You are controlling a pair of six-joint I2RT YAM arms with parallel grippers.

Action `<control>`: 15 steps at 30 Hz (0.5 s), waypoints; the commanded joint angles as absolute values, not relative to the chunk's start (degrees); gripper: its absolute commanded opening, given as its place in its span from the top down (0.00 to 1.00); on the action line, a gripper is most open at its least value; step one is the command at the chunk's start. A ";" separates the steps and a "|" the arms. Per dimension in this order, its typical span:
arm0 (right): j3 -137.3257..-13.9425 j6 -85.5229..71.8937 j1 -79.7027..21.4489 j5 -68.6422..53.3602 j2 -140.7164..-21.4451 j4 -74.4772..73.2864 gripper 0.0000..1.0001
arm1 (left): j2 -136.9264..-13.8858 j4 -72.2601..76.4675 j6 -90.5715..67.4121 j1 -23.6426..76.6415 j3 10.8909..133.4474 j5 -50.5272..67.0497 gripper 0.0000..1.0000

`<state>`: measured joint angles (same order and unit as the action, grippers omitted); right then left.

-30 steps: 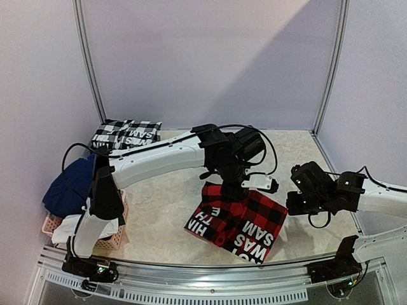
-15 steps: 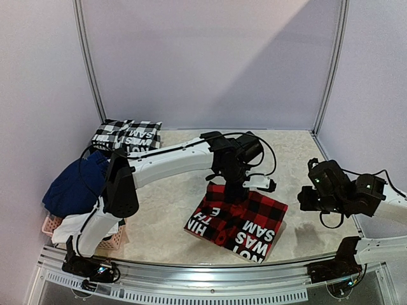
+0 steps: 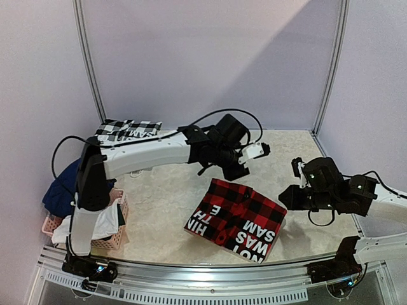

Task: Fold and stack the mixed laundry pile
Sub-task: Smooth out the square-folded shirt at the center of the board.

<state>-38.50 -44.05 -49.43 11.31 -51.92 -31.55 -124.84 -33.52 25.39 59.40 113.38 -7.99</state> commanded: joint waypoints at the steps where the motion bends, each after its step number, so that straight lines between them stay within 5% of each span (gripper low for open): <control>1: -37.47 -42.83 -49.15 3.17 -54.38 -23.50 0.87 | -116.22 -27.91 12.40 58.38 106.18 -8.04 0.45; 8: -37.37 -42.74 -49.22 1.72 -59.98 -19.36 0.87 | -110.72 -25.15 3.12 58.05 95.04 -3.12 0.66; 15: -37.99 -42.61 -47.73 2.43 -65.51 -18.60 0.89 | -111.97 -24.20 -1.82 56.25 90.38 0.91 0.69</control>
